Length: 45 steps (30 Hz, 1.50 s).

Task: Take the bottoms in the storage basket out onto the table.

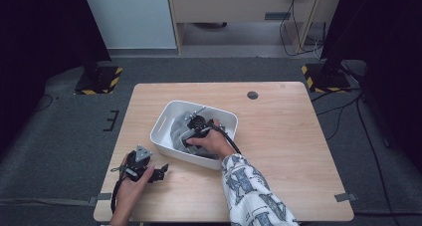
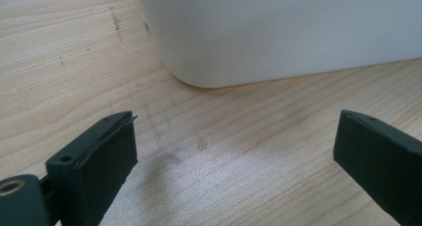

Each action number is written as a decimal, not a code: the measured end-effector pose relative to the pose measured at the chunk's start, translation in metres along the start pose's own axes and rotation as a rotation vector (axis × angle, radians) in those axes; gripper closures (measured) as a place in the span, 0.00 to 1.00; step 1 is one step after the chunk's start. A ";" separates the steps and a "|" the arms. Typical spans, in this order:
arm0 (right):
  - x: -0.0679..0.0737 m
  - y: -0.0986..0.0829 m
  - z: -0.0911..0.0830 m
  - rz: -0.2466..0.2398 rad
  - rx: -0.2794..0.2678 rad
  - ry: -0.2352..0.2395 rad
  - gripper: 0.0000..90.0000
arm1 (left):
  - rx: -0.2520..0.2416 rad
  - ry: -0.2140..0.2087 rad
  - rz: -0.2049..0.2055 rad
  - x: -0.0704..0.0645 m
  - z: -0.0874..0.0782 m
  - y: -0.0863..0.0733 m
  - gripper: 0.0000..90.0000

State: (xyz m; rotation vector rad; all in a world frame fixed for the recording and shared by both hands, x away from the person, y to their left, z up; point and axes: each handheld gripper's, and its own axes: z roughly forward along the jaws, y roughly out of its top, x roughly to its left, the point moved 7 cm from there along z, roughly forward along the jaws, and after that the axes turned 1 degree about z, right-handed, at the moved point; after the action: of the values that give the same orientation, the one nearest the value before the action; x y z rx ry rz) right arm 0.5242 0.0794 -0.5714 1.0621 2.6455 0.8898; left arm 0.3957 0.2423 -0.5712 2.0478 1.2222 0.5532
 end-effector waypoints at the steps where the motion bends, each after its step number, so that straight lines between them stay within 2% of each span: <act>1: 0.000 0.000 0.000 0.000 0.000 0.000 0.01 | 0.000 0.000 0.000 0.000 0.000 0.000 0.03; 7: -0.001 0.000 0.003 0.012 0.003 -0.013 0.01 | -0.001 -0.002 -0.004 0.000 0.000 0.000 0.03; 14: -0.002 0.000 0.004 0.003 0.009 -0.021 0.01 | -0.002 -0.001 -0.002 0.001 -0.001 0.000 0.03; 19: -0.001 0.000 0.003 -0.002 0.021 -0.026 0.05 | -0.002 -0.003 -0.002 0.001 -0.001 0.000 0.03; 21: 0.000 0.000 0.001 -0.023 0.031 -0.033 0.11 | -0.008 0.002 -0.007 0.002 -0.002 0.001 0.03; 28: 0.002 0.003 -0.005 -0.039 0.058 -0.022 0.33 | -0.007 0.006 -0.014 0.003 -0.002 0.000 0.03; 33: 0.003 0.003 -0.008 -0.038 0.060 -0.006 0.42 | 0.000 0.007 -0.016 0.004 -0.002 -0.001 0.04; 35: 0.002 0.004 -0.010 -0.020 0.062 0.003 0.49 | -0.003 0.006 -0.016 0.004 -0.002 0.000 0.04; 40: 0.001 0.005 -0.013 -0.040 0.067 0.012 0.57 | -0.003 0.004 -0.016 0.004 -0.002 0.000 0.04; 41: 0.001 0.005 -0.013 -0.032 0.068 0.009 0.58 | -0.004 0.002 -0.017 0.004 -0.002 0.000 0.04; 45: 0.002 0.007 -0.014 -0.049 0.067 0.002 0.61 | -0.006 0.001 -0.018 0.004 -0.001 0.000 0.04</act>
State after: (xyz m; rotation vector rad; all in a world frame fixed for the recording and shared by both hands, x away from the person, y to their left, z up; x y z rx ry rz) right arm 0.5219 0.0776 -0.5562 1.0065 2.7081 0.7993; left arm 0.3968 0.2458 -0.5700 2.0297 1.2365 0.5489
